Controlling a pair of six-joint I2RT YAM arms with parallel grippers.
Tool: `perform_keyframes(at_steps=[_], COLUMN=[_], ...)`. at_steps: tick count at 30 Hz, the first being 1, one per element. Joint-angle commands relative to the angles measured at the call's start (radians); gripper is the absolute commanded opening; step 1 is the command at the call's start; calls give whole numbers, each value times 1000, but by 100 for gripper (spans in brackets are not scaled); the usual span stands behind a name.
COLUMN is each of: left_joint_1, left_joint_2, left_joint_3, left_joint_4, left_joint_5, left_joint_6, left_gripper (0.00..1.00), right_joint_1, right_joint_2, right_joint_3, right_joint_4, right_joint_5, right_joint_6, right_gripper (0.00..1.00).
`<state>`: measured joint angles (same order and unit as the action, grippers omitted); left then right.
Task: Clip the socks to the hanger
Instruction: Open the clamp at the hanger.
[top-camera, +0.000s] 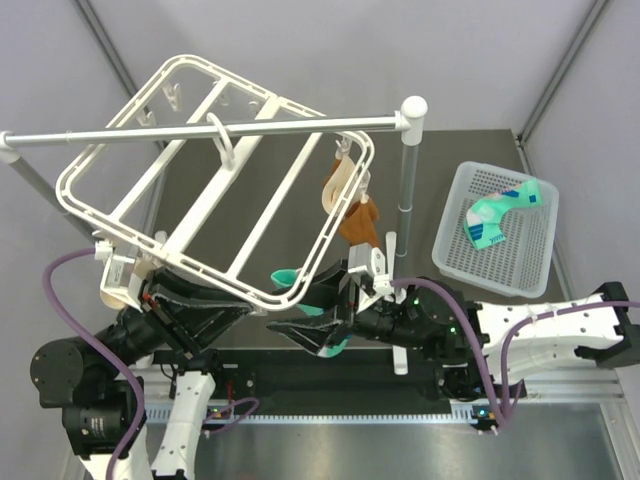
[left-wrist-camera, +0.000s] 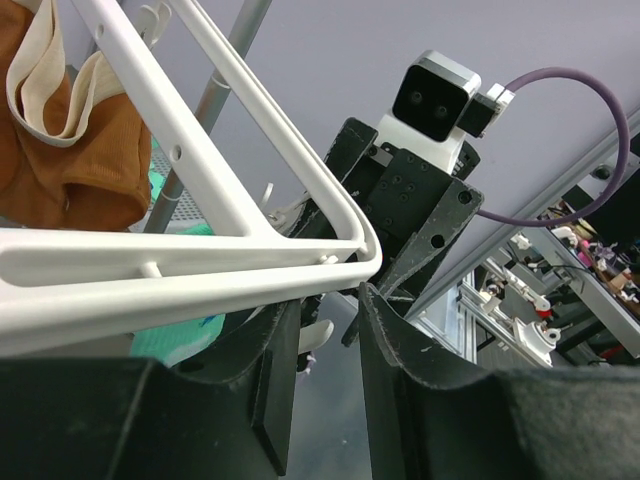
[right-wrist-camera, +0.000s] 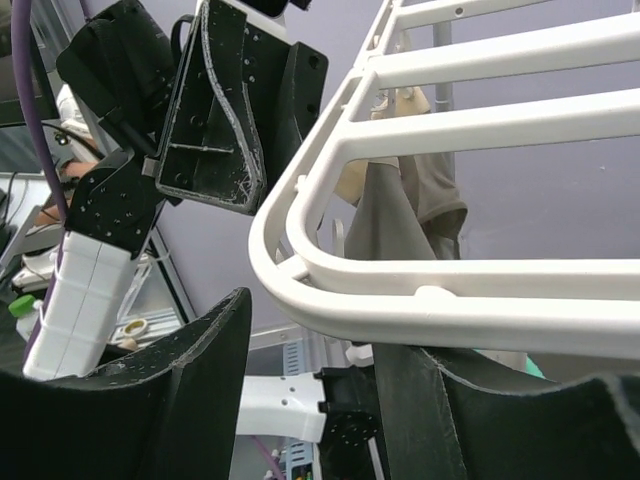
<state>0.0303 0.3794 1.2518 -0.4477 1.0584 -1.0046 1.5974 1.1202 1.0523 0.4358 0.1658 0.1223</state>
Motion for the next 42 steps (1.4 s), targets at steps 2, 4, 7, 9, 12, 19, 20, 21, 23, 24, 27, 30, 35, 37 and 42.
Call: perform_keyframes(at_steps=[2, 4, 7, 9, 12, 19, 20, 21, 23, 24, 27, 30, 35, 37, 42], left_joint_1=[5, 6, 6, 5, 6, 5, 3, 5, 5, 3, 3, 5, 3, 3, 3], left_joint_2=[-13, -16, -19, -22, -23, -25, -24, -25, -25, -27, -25, -25, -27, -25, -27], left_joint_3=[-3, -6, -12, -17, -18, -15, -15, -15, -15, -15, -14, -14, -12, -5, 46], left_joint_4=[63, 67, 78, 81, 86, 96, 96, 96, 95, 96, 95, 102, 107, 107, 29], left_joint_5=[5, 6, 5, 5, 5, 9, 11, 11, 9, 11, 9, 9, 9, 9, -20], left_joint_6=[-19, -23, -34, -37, -42, -51, -51, -51, -54, -52, -54, -58, -60, -58, 19], left_gripper=[34, 34, 34, 34, 33, 32, 32, 32, 32, 32, 32, 32, 31, 31, 41], right_joint_1=[30, 33, 41, 49, 59, 78, 79, 81, 79, 81, 81, 82, 82, 84, 82], right_joint_2=[33, 46, 61, 69, 82, 119, 124, 127, 135, 136, 136, 141, 142, 139, 112], right_joint_3=[3, 3, 3, 5, 9, -5, -12, -14, -14, -14, -15, -14, -11, -14, -5], right_joint_4=[86, 93, 104, 115, 126, 196, 208, 219, 233, 238, 256, 267, 268, 265, 192], right_joint_5=[31, 35, 38, 52, 75, 152, 167, 173, 187, 187, 181, 179, 163, 153, 156], right_joint_6=[-32, -33, -41, -56, -73, -107, -111, -113, -115, -115, -115, -115, -115, -107, -64], right_gripper=[50, 50, 50, 50, 50, 43, 42, 41, 38, 37, 35, 32, 14, 9, 0])
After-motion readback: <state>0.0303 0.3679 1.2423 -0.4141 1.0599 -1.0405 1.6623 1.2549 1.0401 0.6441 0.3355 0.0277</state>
